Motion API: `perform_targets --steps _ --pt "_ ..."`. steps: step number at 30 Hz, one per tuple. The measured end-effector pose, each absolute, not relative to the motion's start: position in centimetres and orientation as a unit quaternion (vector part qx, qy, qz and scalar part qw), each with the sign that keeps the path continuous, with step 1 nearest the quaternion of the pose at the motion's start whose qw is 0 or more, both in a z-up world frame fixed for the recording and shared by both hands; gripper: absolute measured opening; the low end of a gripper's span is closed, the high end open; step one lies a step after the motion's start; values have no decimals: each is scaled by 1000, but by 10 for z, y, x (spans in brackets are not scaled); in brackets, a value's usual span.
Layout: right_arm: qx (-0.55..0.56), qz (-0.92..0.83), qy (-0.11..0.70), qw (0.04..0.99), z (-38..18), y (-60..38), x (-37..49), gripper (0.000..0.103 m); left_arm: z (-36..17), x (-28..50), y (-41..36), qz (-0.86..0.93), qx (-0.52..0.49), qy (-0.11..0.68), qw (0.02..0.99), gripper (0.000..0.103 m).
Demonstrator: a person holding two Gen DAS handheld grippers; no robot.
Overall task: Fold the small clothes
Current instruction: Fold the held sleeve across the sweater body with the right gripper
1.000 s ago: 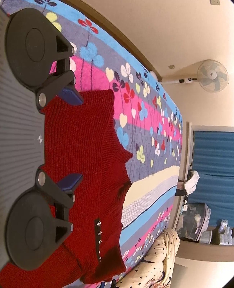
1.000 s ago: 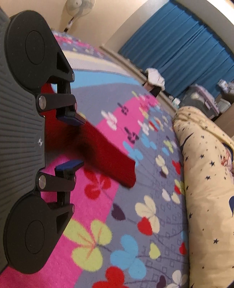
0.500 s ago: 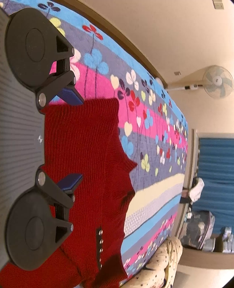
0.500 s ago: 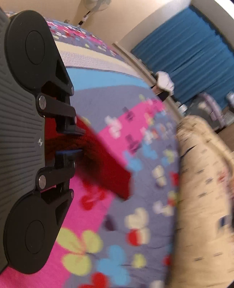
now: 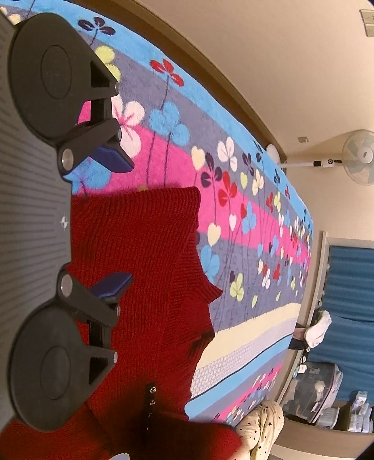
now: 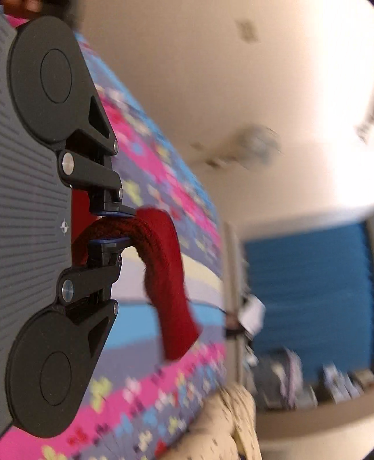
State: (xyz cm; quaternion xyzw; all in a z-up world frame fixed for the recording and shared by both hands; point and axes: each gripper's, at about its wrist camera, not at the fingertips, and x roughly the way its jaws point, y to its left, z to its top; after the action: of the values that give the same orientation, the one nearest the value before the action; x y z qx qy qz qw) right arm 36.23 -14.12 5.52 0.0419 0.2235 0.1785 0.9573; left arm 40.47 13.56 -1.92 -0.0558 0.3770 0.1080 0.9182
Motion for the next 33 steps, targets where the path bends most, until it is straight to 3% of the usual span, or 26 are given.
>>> perform_targets --steps 5,11,13,16,19,22,27,29,31,33 --pt "119 148 328 925 -5 -130 384 15 -19 402 135 115 -42 375 919 81" --pt "128 122 292 940 -2 -121 388 14 -17 406 149 139 -51 372 916 82" --pt "80 109 247 960 4 -104 377 14 -14 407 154 143 -61 367 917 82" --pt "-80 210 169 960 11 -51 348 15 -9 407 162 149 -81 354 920 82" --pt "-140 332 220 906 -6 -17 337 14 -10 408 173 144 -121 355 916 82" --pt "-212 338 270 877 -30 2 331 18 -11 408 179 125 -161 360 910 82" --pt "-180 326 292 881 -20 -8 336 20 -11 408 175 108 -175 359 910 82" --pt "-144 314 270 899 -4 -17 337 28 -12 408 174 107 -176 362 909 82" --pt "-107 285 238 923 10 -31 336 46 -13 409 174 109 -175 366 908 82" --pt "-78 239 226 941 15 -43 344 52 -15 411 173 111 -173 369 906 82"
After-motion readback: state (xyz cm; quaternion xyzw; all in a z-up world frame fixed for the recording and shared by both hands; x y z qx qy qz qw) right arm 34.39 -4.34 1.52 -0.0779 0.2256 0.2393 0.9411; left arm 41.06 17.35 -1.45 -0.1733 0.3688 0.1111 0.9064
